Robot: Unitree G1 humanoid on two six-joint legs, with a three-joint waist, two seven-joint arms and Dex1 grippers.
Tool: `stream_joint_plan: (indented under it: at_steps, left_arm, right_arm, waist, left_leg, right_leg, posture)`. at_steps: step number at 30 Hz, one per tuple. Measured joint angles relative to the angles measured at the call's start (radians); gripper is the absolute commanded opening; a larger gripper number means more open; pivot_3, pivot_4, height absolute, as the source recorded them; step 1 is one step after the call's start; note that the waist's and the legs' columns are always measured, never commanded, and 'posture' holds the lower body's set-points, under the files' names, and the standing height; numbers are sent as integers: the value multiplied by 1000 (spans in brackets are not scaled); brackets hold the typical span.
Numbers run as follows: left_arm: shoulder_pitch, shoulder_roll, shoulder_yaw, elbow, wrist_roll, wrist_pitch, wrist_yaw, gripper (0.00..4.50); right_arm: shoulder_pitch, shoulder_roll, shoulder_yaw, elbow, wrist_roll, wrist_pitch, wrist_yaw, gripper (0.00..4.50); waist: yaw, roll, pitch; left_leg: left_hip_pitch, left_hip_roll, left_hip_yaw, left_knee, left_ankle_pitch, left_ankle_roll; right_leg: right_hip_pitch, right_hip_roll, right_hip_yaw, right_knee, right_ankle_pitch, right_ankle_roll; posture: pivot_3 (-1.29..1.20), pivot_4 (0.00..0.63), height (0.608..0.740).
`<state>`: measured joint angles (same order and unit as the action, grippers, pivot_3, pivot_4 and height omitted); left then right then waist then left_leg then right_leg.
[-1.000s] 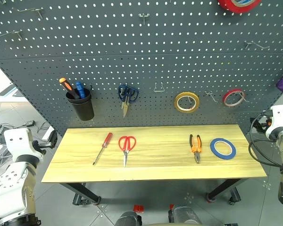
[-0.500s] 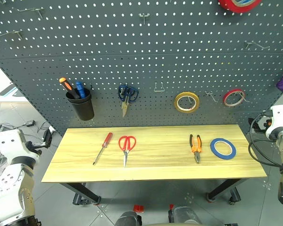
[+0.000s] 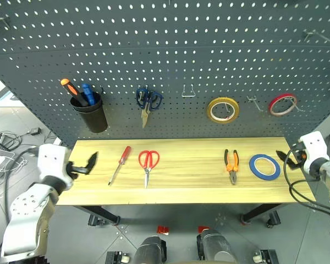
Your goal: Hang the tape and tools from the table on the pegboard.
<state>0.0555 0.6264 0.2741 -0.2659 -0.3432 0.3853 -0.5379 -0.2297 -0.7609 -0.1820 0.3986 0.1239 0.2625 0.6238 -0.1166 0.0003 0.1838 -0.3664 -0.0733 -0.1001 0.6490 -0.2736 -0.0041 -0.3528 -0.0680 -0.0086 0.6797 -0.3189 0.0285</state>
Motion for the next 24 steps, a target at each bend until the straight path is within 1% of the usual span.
stream_joint_plan:
  at_steps: [1, 3, 5, 7, 9, 10, 12, 14, 17, 20, 24]
  left_arm:
    - [-28, 20, -38, -20, -13, 15, -44, 4500]
    - [-69, 52, -88, -46, -23, 35, -108, 4500]
    - [-108, 60, -130, -42, -24, 45, -146, 4500]
    - [-142, 61, -168, -36, -24, 47, -181, 4500]
    - [-171, 63, -232, -20, -25, 58, -240, 4500]
    - [-183, 65, -262, -17, -27, 67, -270, 4500]
    - [-205, 67, -318, -13, -31, 73, -327, 4500]
    - [-252, 57, -364, 14, -22, 69, -358, 4500]
    - [-323, 32, -417, 51, 7, 44, -386, 4500]
    - [-369, 9, -452, 74, 33, 23, -401, 4500]
    - [-398, -8, -511, 90, 83, -11, -415, 4500]
  right_arm:
    - [21, 3, 10, -73, 4, 65, -2, 4485]
    - [45, 19, 14, -195, 25, 164, -3, 4485]
    - [53, 24, 18, -261, 40, 224, -1, 4485]
    - [46, 24, 25, -298, 45, 266, 2, 4485]
    - [33, 26, 55, -305, 48, 309, 16, 4485]
    - [25, 27, 73, -305, 52, 325, 31, 4485]
    - [13, 30, 115, -310, 55, 337, 61, 4485]
    - [-21, 40, 158, -276, 49, 330, 81, 4485]
    - [-104, 67, 205, -187, 13, 292, 83, 4485]
    - [-195, 90, 234, -64, -27, 247, 72, 4485]
    - [-319, 117, 282, 134, -93, 167, 59, 4485]
  waist:
    - [-5, -1, 16]
    - [-20, -1, 42]
    - [-34, -3, 61]
    - [-48, -8, 89]
    - [-56, -11, 105]
    - [-62, -12, 112]
    - [-74, -11, 130]
    - [-78, -13, 146]
    - [-80, -14, 165]
    - [-81, -16, 179]
    - [-82, -16, 185]
  left_leg:
    - [0, 0, 1, 0, 0, 0]
    - [-1, 1, 2, 0, 0, 0]
    - [-1, 1, 4, -1, -1, 2]
    - [-1, 2, 6, -1, -1, 3]
    - [-8, 3, 6, 0, -1, 3]
    - [-15, 4, 6, 2, -1, 3]
    - [-27, 8, 8, 14, -3, 6]
    - [-30, 11, 12, 15, -4, 6]
    - [-30, 12, 17, 18, -4, 7]
    - [-30, 13, 19, 20, -4, 7]
    - [-33, 14, 21, 22, -3, 6]
  right_leg:
    - [0, 0, 1, 0, 0, 0]
    - [-1, 0, 0, 0, 1, -1]
    - [-2, 0, 2, 0, 1, -1]
    - [-3, 0, 2, -1, 1, -1]
    - [-9, 1, 2, 0, 1, -1]
    - [-15, 2, 2, 0, 1, -1]
    - [-21, 6, 1, 1, 1, -1]
    - [-23, 7, 0, 1, 2, 0]
    - [-24, 7, 1, 1, 6, 2]
    - [-25, 7, 3, 1, 8, 3]
    - [-27, 8, 4, 1, 9, 4]
  posture:
    - [-374, 299, 740]
    - [-378, 308, 740]
    - [-398, 349, 740]
    - [-405, 369, 740]
    - [-404, 384, 740]
    - [-401, 391, 740]
    - [-395, 398, 740]
    - [-388, 407, 740]
    - [-378, 414, 740]
    - [-375, 414, 740]
    - [-361, 403, 740]
